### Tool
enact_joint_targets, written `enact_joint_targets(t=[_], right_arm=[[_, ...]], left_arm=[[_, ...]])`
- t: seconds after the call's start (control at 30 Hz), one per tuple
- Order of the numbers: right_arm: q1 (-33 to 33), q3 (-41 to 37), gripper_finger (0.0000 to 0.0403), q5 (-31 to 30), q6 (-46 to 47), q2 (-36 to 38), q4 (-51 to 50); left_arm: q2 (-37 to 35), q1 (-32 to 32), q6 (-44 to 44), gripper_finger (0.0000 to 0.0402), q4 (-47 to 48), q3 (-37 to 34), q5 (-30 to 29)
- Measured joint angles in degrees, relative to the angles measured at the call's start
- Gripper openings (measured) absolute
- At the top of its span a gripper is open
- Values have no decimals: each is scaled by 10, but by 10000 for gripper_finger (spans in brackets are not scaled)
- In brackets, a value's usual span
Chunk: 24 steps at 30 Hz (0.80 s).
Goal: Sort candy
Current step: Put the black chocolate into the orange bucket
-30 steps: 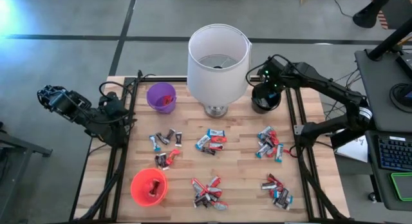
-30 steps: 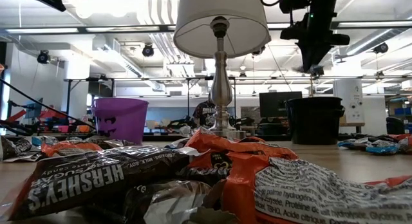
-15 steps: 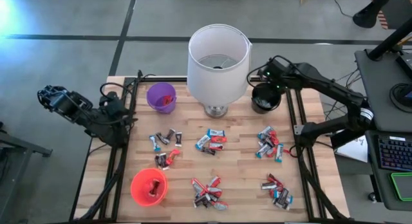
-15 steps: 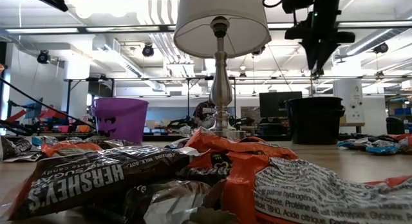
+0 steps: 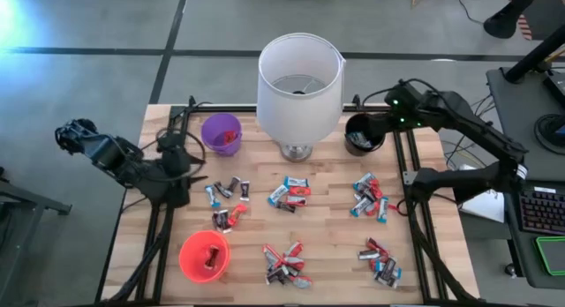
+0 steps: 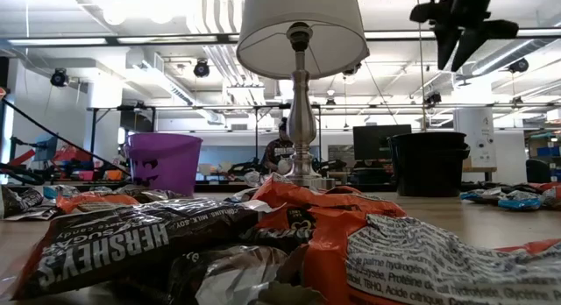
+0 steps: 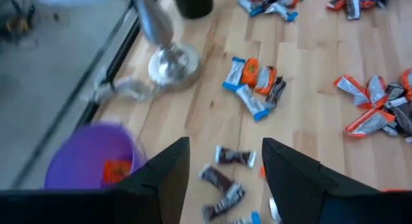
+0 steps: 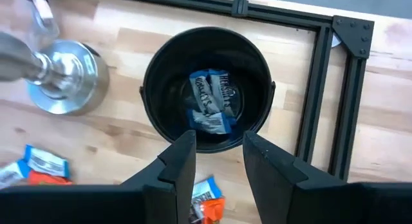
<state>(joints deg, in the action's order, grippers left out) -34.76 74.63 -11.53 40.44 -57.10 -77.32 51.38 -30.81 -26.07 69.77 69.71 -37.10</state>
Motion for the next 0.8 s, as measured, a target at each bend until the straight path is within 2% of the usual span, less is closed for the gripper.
enact_joint_targets(t=[0.17,0.33,0.63,0.8], right_arm=[[0,0,123,13,5,21,-1],[0,0,125,15,-4,23,-3],[0,-1,124,16,-51,19,-5],[0,-1,128,25,-74,25,-8]], left_arm=[[53,13,37,171,-28,0,-13],[104,47,85,165,-54,0,0],[211,201,224,164,-229,0,220],[279,252,249,164,-259,0,297]])
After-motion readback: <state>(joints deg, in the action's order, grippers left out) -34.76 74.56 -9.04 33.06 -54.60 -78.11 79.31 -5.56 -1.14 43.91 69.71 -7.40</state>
